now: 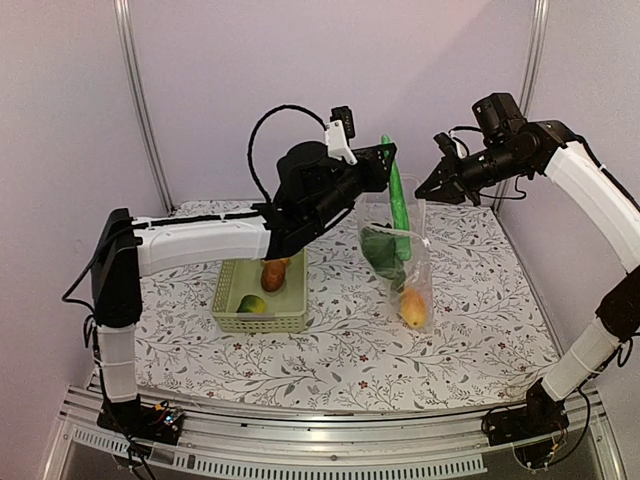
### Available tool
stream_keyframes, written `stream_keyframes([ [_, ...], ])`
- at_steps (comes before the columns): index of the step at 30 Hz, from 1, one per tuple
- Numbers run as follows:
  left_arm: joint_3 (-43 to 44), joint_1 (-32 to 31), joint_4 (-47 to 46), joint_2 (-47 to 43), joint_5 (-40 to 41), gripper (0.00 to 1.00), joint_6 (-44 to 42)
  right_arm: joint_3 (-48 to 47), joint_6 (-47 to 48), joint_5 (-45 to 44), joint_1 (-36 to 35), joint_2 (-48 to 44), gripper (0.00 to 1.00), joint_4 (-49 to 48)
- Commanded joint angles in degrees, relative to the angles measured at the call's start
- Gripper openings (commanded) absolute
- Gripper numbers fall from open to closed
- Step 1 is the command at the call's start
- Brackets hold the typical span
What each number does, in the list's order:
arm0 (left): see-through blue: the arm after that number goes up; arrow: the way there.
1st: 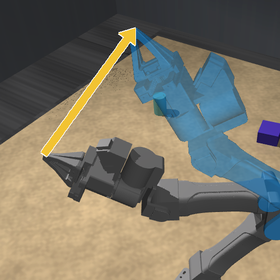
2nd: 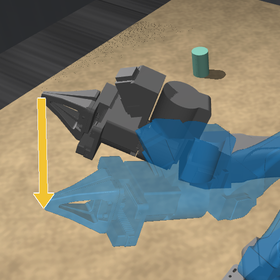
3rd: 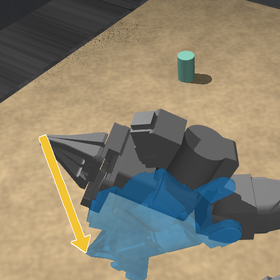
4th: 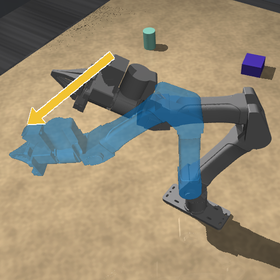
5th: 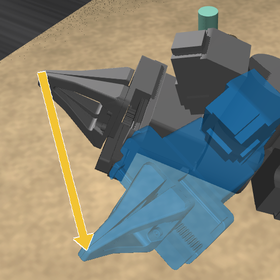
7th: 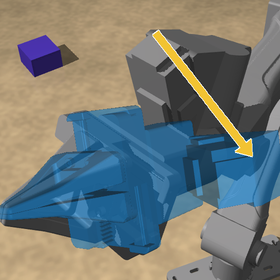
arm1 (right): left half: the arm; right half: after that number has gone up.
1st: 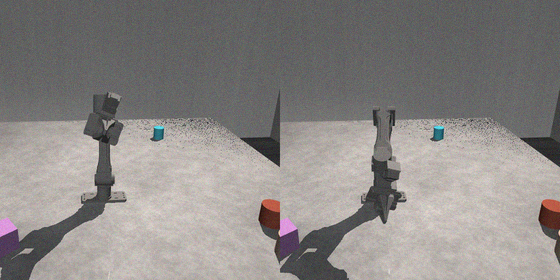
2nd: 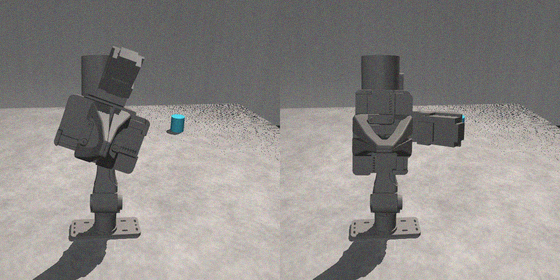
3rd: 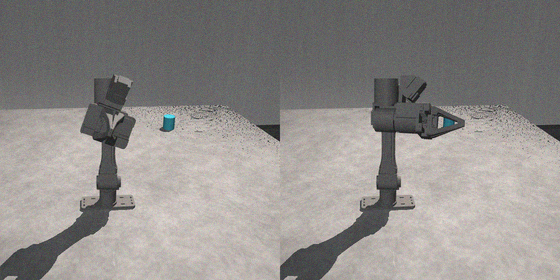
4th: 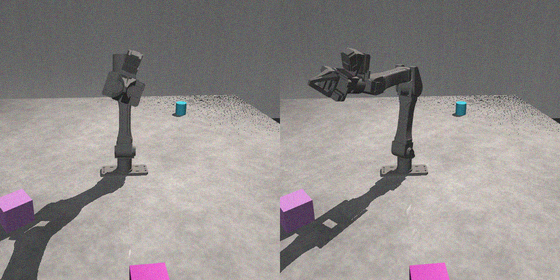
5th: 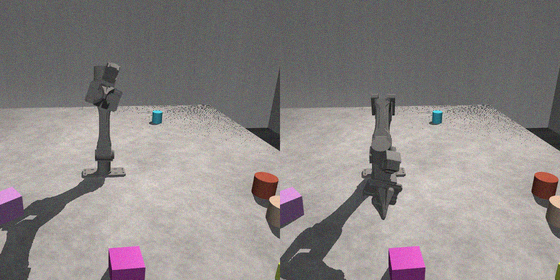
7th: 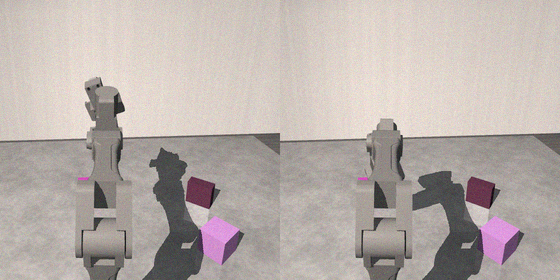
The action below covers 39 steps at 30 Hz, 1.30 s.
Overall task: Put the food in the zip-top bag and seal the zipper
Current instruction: Place the fake vegetable in the zipper food storage bag, then pick up the fake vegetable from the bin.
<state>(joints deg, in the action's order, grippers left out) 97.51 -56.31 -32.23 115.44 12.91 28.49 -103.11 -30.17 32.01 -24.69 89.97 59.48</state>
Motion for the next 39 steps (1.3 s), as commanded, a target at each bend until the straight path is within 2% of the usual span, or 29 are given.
stream_keyframes([
  [1, -1.19, -0.48, 0.24, 2.05, -1.76, 0.33, 5.45, -1.48, 0.67, -0.17, 0.34, -1.23, 0.00, 0.42],
  [3, -1.14, -0.52, 0.42, 1.70, -2.98, 0.46, 4.83, -1.56, 0.65, 0.10, 0.34, -1.12, 0.00, 0.23],
  [6, -0.38, -0.50, 1.29, -0.52, -3.16, 0.55, 1.02, -1.59, 0.81, 0.40, 0.34, -0.82, 0.00, -0.24],
  [12, 3.38, 0.08, 7.97, -6.26, -2.38, 0.59, -6.76, -0.77, 0.95, 0.66, 0.34, -0.50, 0.00, -1.72],
  [16, 4.94, 1.20, 19.86, -10.77, 0.54, 0.59, -9.14, -0.34, 1.40, 0.60, 0.34, -0.41, 0.00, -2.60],
  [21, -2.44, 3.62, 28.54, -19.64, 2.35, 0.59, -11.09, -0.15, 2.13, -0.74, 0.34, -0.48, 0.00, -3.59],
  [22, -4.38, 4.33, 30.05, -21.70, 3.37, 0.62, -10.87, 0.24, 2.13, -0.82, 0.34, -0.54, 0.00, -3.95],
  [23, -6.27, 5.05, 31.59, -23.63, 4.35, 0.72, -10.02, 0.77, 2.07, -0.77, 0.34, -0.67, 0.00, -4.44],
  [24, -7.89, 5.82, 34.40, -25.64, 5.50, 0.96, -8.84, 1.45, 2.05, -0.68, 0.34, -0.82, 0.00, -5.07],
  [25, -9.76, 6.65, 36.07, -27.64, 6.39, 0.99, -7.42, 2.19, 1.76, -0.54, 0.34, -1.04, 0.00, -5.81],
  [28, -15.18, 10.54, 41.52, -33.27, 5.98, 1.00, -1.04, 3.57, 1.19, -0.59, 0.34, -1.70, 0.00, -7.22],
  [32, -20.22, 17.39, 50.50, -37.79, 1.46, 1.00, 5.48, 3.36, 1.39, -0.26, 0.47, -1.23, 0.00, -7.76],
  [36, -18.61, 18.91, 57.26, -37.39, 0.60, 1.00, -0.86, 2.24, 2.08, 0.24, 0.53, -0.35, 0.00, -7.21],
  [39, -16.49, 19.22, 63.43, -35.89, 10.23, 1.00, -2.71, 1.31, 2.85, -0.05, 0.65, -0.07, 0.00, -6.60],
])
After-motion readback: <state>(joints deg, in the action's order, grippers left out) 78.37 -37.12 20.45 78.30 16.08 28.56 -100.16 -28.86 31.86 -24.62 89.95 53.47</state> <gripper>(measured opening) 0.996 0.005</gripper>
